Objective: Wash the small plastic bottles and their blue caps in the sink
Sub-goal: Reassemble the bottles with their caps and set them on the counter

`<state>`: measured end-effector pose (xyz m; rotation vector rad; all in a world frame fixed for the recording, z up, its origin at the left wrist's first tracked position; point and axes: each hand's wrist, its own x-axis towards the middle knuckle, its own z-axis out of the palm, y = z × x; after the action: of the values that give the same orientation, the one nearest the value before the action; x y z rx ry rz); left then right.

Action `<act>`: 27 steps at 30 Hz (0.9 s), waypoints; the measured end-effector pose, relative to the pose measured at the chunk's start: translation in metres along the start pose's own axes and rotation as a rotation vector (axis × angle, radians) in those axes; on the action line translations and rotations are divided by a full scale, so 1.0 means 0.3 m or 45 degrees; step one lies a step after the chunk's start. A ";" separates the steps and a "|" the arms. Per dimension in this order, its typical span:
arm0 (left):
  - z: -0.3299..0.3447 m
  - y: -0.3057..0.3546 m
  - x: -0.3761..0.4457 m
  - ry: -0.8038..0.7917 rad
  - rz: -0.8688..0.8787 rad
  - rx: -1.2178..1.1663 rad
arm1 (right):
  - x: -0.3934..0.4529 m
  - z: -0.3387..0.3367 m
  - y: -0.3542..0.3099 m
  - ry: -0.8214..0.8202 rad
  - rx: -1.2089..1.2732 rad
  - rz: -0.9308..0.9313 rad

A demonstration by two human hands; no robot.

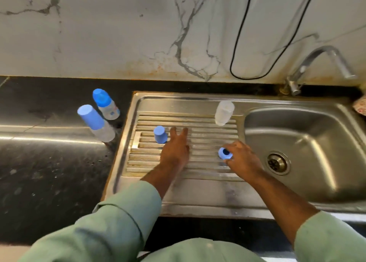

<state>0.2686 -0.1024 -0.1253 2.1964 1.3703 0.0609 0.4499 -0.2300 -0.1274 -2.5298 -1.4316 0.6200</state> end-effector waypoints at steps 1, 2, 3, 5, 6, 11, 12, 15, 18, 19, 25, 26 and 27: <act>0.001 0.003 0.019 -0.017 -0.066 0.051 | 0.006 0.005 0.017 -0.077 -0.090 -0.019; 0.002 0.000 0.035 -0.017 -0.110 0.096 | 0.011 0.010 0.028 -0.130 -0.132 -0.042; 0.007 0.006 0.040 -0.008 -0.132 0.142 | 0.014 0.006 0.039 -0.151 -0.124 -0.057; 0.011 0.006 0.040 0.062 -0.129 0.170 | 0.019 -0.006 0.041 -0.127 -0.017 -0.110; 0.003 0.009 0.032 0.079 -0.127 0.183 | 0.018 -0.015 0.035 -0.111 0.017 -0.145; -0.068 0.124 -0.036 0.328 0.024 0.037 | 0.009 -0.059 0.000 -0.188 -0.062 -0.236; -0.093 0.160 -0.059 0.446 0.066 -0.057 | 0.008 -0.077 -0.014 -0.146 -0.054 -0.259; -0.181 0.240 -0.102 0.529 0.035 -0.469 | -0.022 -0.159 -0.074 0.217 0.188 -0.334; -0.192 0.212 -0.096 0.152 -0.221 -0.644 | -0.030 -0.196 -0.099 0.421 0.284 -0.396; -0.176 0.187 -0.105 0.066 -0.287 -0.592 | -0.026 -0.193 -0.102 0.239 0.199 -0.358; -0.146 0.065 -0.193 0.209 -0.083 -0.664 | -0.085 -0.190 -0.208 0.246 0.564 -0.335; -0.160 0.060 -0.207 0.207 -0.080 -0.709 | -0.100 -0.193 -0.235 0.246 0.649 -0.360; -0.167 0.055 -0.215 0.218 -0.072 -0.721 | -0.116 -0.190 -0.258 0.224 0.721 -0.387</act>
<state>0.2352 -0.1410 -0.0595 1.7047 1.3041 0.5573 0.3987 -0.2157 -0.0403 -1.8423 -1.3100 0.6209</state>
